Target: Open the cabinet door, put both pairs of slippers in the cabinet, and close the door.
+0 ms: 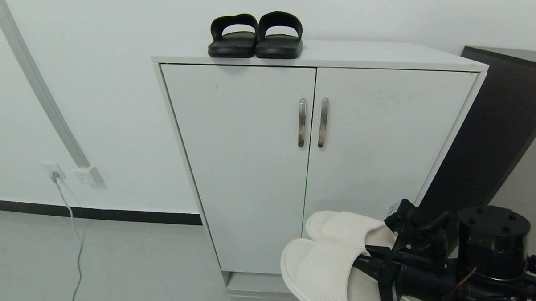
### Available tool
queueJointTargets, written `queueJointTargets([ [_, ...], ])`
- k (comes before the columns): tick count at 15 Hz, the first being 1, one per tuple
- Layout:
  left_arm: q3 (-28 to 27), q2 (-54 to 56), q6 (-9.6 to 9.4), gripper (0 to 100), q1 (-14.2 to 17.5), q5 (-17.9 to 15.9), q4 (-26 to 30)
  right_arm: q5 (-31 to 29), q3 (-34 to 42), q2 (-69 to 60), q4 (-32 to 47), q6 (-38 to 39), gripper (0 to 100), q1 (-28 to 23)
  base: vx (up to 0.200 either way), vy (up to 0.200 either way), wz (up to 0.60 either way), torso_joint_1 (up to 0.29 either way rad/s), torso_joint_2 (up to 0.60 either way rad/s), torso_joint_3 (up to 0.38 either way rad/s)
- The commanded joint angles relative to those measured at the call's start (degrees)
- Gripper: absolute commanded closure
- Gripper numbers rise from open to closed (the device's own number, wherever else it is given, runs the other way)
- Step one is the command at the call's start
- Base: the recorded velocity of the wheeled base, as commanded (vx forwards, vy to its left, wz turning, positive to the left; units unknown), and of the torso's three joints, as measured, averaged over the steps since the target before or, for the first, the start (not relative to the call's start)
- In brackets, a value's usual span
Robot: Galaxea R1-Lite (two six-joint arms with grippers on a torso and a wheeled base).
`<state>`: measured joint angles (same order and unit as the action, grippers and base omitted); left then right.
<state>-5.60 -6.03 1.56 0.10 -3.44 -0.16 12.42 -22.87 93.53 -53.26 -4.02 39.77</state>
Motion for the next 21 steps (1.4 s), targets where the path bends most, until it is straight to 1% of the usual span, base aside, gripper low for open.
queueJointTargets([
  [1, -8.91, -13.13, 1.08, 0, -0.01, -4.56, -0.19, 0.06, 0.02, 0.34, 0.09, -0.02, 100, -0.04, 0.0, 0.0, 0.0, -0.007, 0.4, 0.388],
  [3, -10.93, -21.04, 1.08, 0, -0.01, -9.92, -2.3, 0.06, 0.11, 0.25, 0.0, -0.02, 100, 0.05, 0.0, 0.0, 0.0, -0.005, 0.19, 0.171],
  [5, -11.37, -27.72, 0.99, 0, -0.1, -18.89, -6.96, 0.06, 0.11, 0.25, 0.0, -0.02, 100, -0.04, 0.0, 0.0, 0.0, 0.0, 0.07, 0.061],
  [6, -12.51, -31.76, 0.99, 0, -0.1, -22.14, -9.25, 0.06, 0.11, 0.34, 0.0, -0.02, 100, -0.04, 0.0, 0.0, 0.0, 0.0, 0.0, 0.0],
  [7, -13.74, -36.5, 0.9, 0, -0.1, -24.07, -11.97, 0.06, 0.02, 0.52, 0.0, -0.02, 100, -0.04, 0.0, 0.0, 0.0, 0.0, 0.0, 0.0],
  [8, -14.27, -39.23, 0.9, 0, -0.1, -25.21, -14.08, 0.06, 0.02, 0.52, 0.0, -0.02, 100, -0.04, 0.0, 0.0, 0.0, 0.0, 0.0, 0.0],
  [9, -15.23, -44.33, 0.81, 0, -1.33, -27.5, -17.86, 0.06, 0.11, 0.6, 0.0, -0.02, 100, -0.04, 0.0, 0.0, 0.0, 0.0, 0.0, 0.0],
  [10, -17.08, -49.16, 0.9, 0, -4.14, -27.68, -21.29, 0.15, 0.11, 0.6, 0.0, -0.02, 100, -0.04, 0.0, 0.0, 0.0, 0.0, 0.0, 0.0],
  [12, -21.12, -57.07, 1.08, 0, -8.8, -27.68, -26.56, 0.23, 0.11, 0.6, 0.0, -0.02, 100, 0.05, 0.0, 0.0, 0.0, 0.0, 0.0, 0.0],
  [14, -26.31, -63.4, 1.08, 0, -14.25, -27.41, -29.55, 0.32, 0.11, 0.6, 0.0, -0.02, 100, 0.05, 0.0, 0.0, 0.0, 0.0, 0.0, 0.0],
  [15, -29.03, -66.04, 1.08, 0, -16.88, -27.24, -29.81, 0.32, 0.11, 0.6, 0.0, -0.02, 100, 0.05, 0.0, 0.0, 0.0, 0.0, 0.0, 0.0],
  [18, -37.47, -72.89, 1.25, 0, -27.17, -22.49, -29.81, 0.32, 0.02, 0.69, 0.0, 0.24, 100, 0.05, 0.0, 0.0, 0.0, 0.0, 0.0, 0.0],
  [19, -39.23, -74.03, 1.43, 0, -29.45, -22.05, -29.81, 0.32, 0.02, 0.69, 0.0, 0.33, 100, 0.05, 0.0, 0.0, 0.0, 0.0, 0.0, 0.0],
  [20, -42.57, -76.41, 2.22, 0, -33.06, -22.05, -29.81, 0.32, 0.02, 1.04, 0.0, 0.42, 100, 0.05, 0.0, 0.0, 0.0, 0.0, 0.0, 0.0],
  [21, -45.29, -78.52, 3.27, 0, -35.17, -22.05, -29.81, 0.32, -0.07, 1.22, 0.0, 0.42, 100, 0.05, 0.0, 0.0, 0.0, 0.0, 0.0, 0.0],
])
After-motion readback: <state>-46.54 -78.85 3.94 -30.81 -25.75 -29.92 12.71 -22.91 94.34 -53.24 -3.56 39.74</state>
